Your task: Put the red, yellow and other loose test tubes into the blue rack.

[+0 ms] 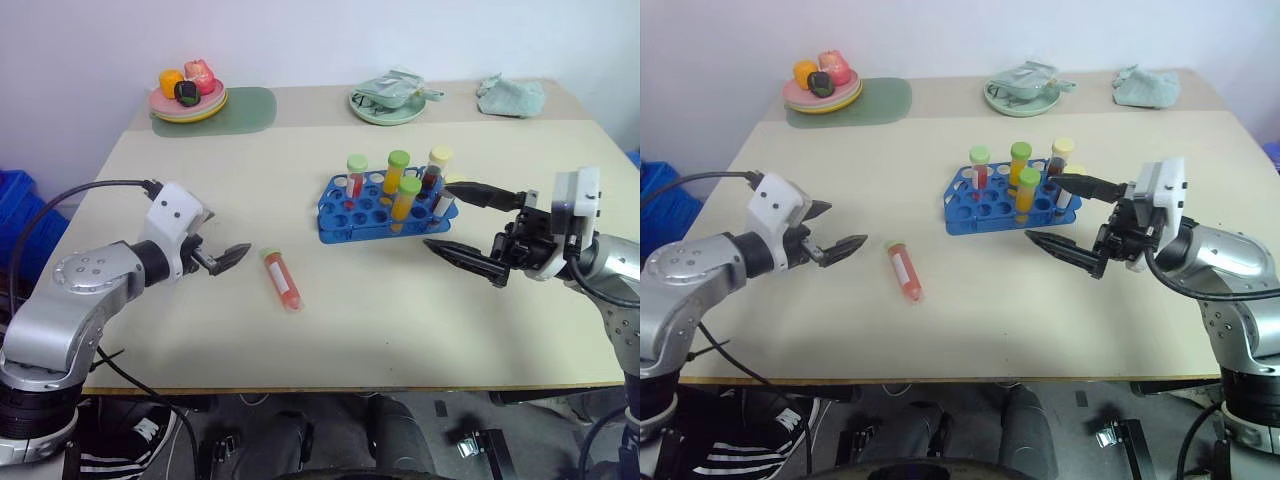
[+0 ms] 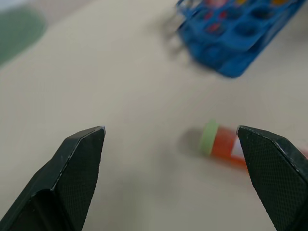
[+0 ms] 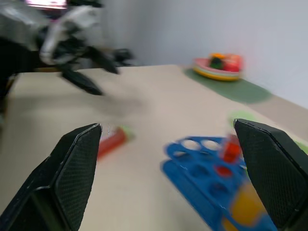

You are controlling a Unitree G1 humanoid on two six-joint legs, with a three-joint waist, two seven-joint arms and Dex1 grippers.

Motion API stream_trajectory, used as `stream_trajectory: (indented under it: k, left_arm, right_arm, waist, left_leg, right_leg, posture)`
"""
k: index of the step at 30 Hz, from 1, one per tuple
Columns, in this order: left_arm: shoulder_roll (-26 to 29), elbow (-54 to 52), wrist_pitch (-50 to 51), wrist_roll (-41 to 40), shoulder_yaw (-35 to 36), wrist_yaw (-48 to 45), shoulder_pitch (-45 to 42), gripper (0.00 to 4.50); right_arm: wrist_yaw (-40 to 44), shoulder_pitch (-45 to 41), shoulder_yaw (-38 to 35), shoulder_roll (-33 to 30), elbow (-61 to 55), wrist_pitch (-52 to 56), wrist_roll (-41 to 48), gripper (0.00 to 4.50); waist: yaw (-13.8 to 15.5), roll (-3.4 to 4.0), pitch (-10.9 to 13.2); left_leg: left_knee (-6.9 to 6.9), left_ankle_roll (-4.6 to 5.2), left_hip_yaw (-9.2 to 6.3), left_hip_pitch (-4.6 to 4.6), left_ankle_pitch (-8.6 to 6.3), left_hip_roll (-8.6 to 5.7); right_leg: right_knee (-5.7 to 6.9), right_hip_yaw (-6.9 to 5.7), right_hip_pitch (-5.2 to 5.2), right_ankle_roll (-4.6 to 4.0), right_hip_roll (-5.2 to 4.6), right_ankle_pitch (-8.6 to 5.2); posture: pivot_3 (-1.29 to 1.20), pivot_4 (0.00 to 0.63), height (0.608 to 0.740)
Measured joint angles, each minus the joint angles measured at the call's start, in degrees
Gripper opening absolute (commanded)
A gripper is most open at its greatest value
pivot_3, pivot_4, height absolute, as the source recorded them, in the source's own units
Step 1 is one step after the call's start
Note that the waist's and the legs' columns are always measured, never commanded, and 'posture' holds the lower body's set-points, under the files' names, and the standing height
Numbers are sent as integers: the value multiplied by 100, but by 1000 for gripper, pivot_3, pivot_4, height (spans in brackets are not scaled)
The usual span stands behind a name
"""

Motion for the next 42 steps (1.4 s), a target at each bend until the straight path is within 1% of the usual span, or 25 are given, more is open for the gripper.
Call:
stream_trajectory:
  k: [1,2,4,6,7,8,9,10,13,14,15,16,17,18,19,22,25,29,32,34,39,42]
  left_arm:
    - [-80,-144,550,-50,-2,186,-221,4500]
    - [-342,-313,1260,-60,9,410,-540,4500]
    - [-757,-502,2288,-258,21,716,-902,4500]
    - [-855,-498,2826,-741,28,942,-877,4500]
    - [-871,-261,2978,-1357,96,1233,-850,4500]
    - [-872,-241,2978,-1422,111,1262,-846,4500]
    - [-875,-182,2978,-1675,157,1385,-845,4500]
    - [-1087,362,2977,-2656,408,2155,-1003,4500]
    - [-1385,1397,2977,-4273,653,3879,-1301,4500]
    - [-1263,1697,2783,-5087,529,4715,-1356,4500]
    - [-978,1849,2458,-5972,273,5477,-1345,4500]
    - [-730,1954,1928,-6894,-44,6326,-1327,4500]
    - [-632,1961,1393,-7640,-341,7028,-1330,4500]
    - [-674,1943,1023,-8108,-585,7484,-1330,4500]
    - [-748,1937,820,-8324,-748,7740,-1316,4500]
    - [-821,1887,440,-8553,-1067,8236,-1224,4500]
    - [-872,1816,206,-8561,-1119,8551,-1196,4500]
    - [-1237,1830,-33,-8566,-1150,9112,-1052,4500]
    - [-1738,1841,-193,-8570,-1097,9644,-1052,4500]
    - [-1968,1913,-187,-8584,-1086,9909,-1068,4500]
    - [-2141,2350,-30,-8608,-902,10313,-1356,4500]
    - [-2273,2424,25,-8611,-877,10524,-1311,4500]
  right_arm:
    - [48,-93,93,40,74,18,-12,4490]
    - [82,-251,197,118,179,48,-45,4490]
    - [121,-491,372,199,287,70,-75,4490]
    - [157,-594,428,254,317,86,-107,4490]
    - [211,-594,471,271,382,101,-130,4490]
    - [216,-594,479,278,387,102,-133,4490]
    - [246,-594,522,300,413,108,-159,4490]
    - [289,-600,544,307,439,116,-186,4490]
    - [371,-611,585,314,466,134,-231,4490]
    - [382,-621,590,322,469,136,-241,4490]
    - [402,-620,590,321,472,138,-258,4490]
    - [415,-613,583,320,474,137,-281,4490]
    - [422,-607,583,325,474,141,-288,4490]
    - [425,-607,585,332,473,155,-291,4490]
    - [424,-607,586,341,471,166,-292,4490]
    - [425,-601,587,358,469,173,-310,4490]
    - [430,-569,584,357,469,173,-330,4490]
    - [453,-535,582,357,470,173,-335,4490]
    - [470,-529,582,357,472,173,-338,4490]
    - [492,-526,582,356,477,173,-347,4490]
    - [534,-518,582,356,489,173,-410,4490]
    - [575,-490,576,352,498,171,-451,4490]
  waist:
    - [12,0,0]
    - [35,0,0]
    - [70,-1,0]
    - [75,-1,0]
    - [77,-2,1]
    - [77,-2,1]
    - [79,-2,2]
    - [100,-1,1]
    - [105,-5,3]
    - [94,-9,5]
    - [81,-15,9]
    - [71,-15,9]
    - [82,-15,9]
    - [90,-14,9]
    - [99,-15,9]
    - [95,-15,9]
    - [93,-14,9]
    - [98,-15,9]
    - [116,-15,8]
    - [109,-15,8]
    - [105,-15,8]
    - [102,-15,8]
  left_leg:
    - [0,0,1,0,0,-1]
    - [3,0,2,0,0,-3]
    - [4,0,2,1,0,-3]
    - [-2,-2,-1,-4,0,0]
    - [-2,-3,-3,-5,0,1]
    - [-2,-3,-3,-6,0,0]
    - [-1,-4,0,-6,0,0]
    - [1,-5,-4,0,0,0]
    - [7,-7,-11,-2,1,-2]
    - [7,-7,-11,-3,1,-2]
    - [6,-12,-12,-4,-2,-1]
    - [5,-17,-9,-1,-4,0]
    - [4,-17,-7,0,-5,0]
    - [5,-17,-2,1,-5,-1]
    - [7,-17,1,1,-4,-1]
    - [9,-17,5,4,-4,-1]
    - [5,-17,14,10,-4,2]
    - [5,-17,22,13,-4,4]
    - [7,-17,23,17,-4,3]
    - [6,-17,24,20,-4,4]
    - [4,-18,32,29,-4,8]
    - [1,-18,39,34,-5,8]
  right_leg:
    - [0,0,0,0,-1,0]
    - [0,0,1,1,-2,1]
    - [2,0,0,1,-3,1]
    - [4,0,-10,1,-1,0]
    - [4,-1,-12,0,0,0]
    - [4,0,-13,0,1,0]
    - [4,0,-13,0,0,0]
    - [6,0,-5,0,-1,0]
    - [6,0,-3,0,-1,0]
    - [10,1,-7,0,-1,0]
    - [11,3,-13,0,-1,0]
    - [15,19,-17,0,-2,0]
    - [14,22,-17,0,1,0]
    - [13,22,-16,0,5,1]
    - [13,22,-14,-1,6,1]
    - [14,28,-13,-1,12,1]
    - [13,36,-13,-1,16,1]
    - [14,44,-13,-1,19,1]
    - [11,45,-5,-1,18,1]
    - [11,46,-6,-1,19,1]
    - [13,52,-4,-1,23,1]
    - [13,57,-4,0,24,1]
  posture:
    - [0,150,740]
    - [0,150,740]
    - [0,150,740]
    - [0,150,740]
    - [0,150,740]
    - [0,150,740]
    - [0,150,740]
    - [0,150,740]
    - [0,150,740]
    - [0,150,740]
    - [0,150,740]
    - [0,150,740]
    - [0,150,740]
    - [0,150,740]
    - [0,150,740]
    - [0,150,740]
    - [0,150,740]
    - [0,150,740]
    - [0,150,740]
    - [0,150,740]
    - [0,150,740]
    - [0,150,740]
